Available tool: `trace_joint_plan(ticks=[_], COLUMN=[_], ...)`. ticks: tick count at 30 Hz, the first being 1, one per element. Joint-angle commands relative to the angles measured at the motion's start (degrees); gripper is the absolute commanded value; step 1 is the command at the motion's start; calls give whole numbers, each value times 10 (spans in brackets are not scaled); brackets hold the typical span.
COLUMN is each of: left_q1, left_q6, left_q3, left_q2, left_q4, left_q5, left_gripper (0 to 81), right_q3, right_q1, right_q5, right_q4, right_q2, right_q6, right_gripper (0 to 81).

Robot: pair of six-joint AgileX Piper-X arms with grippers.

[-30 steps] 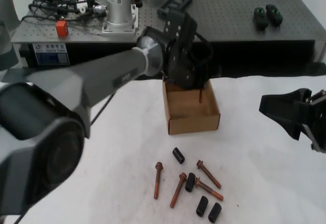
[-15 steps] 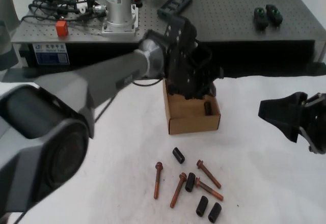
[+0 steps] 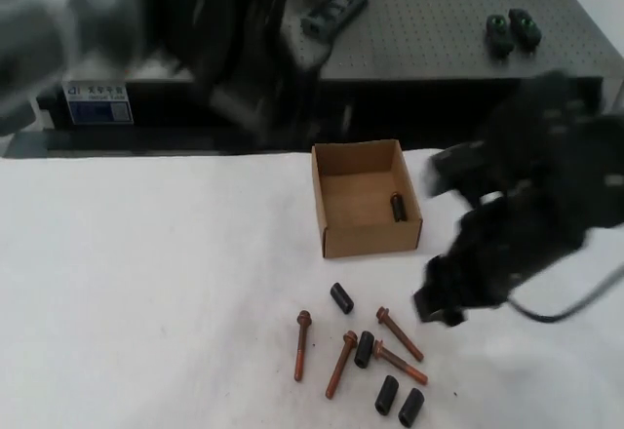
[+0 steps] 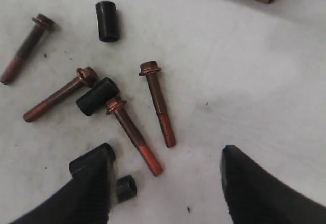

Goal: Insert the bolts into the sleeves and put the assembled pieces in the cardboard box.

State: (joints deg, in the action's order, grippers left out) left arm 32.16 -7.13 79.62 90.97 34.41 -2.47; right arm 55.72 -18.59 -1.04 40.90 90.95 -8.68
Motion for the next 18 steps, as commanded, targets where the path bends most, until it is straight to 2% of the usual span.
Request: trace_joint_plan(ticks=[1, 7, 12, 14, 18], left_q1=[1, 1, 1, 1, 1], left_q6=[3, 3, 3, 3, 21], left_q3=[-135, -254, -284, -284, -284], left_q2=[-63, -146, -160, -159, -159], left_q4=[-53, -59, -53, -44, -43], left_q5=[6, 6, 1, -13, -37], left_gripper=[285, 285, 285, 285, 285], right_q3=[4, 57, 78, 81, 81], right_q1=[1, -23, -24, -24, -24], right_q5=[-7, -50, -62, -64, -73], right_q4=[1, 4, 2, -5, -24], right_q2=[-6, 90, 136, 148, 164], right_q6=[-8, -16, -29, -29, -43], right_gripper=[447, 447, 445, 422, 311])
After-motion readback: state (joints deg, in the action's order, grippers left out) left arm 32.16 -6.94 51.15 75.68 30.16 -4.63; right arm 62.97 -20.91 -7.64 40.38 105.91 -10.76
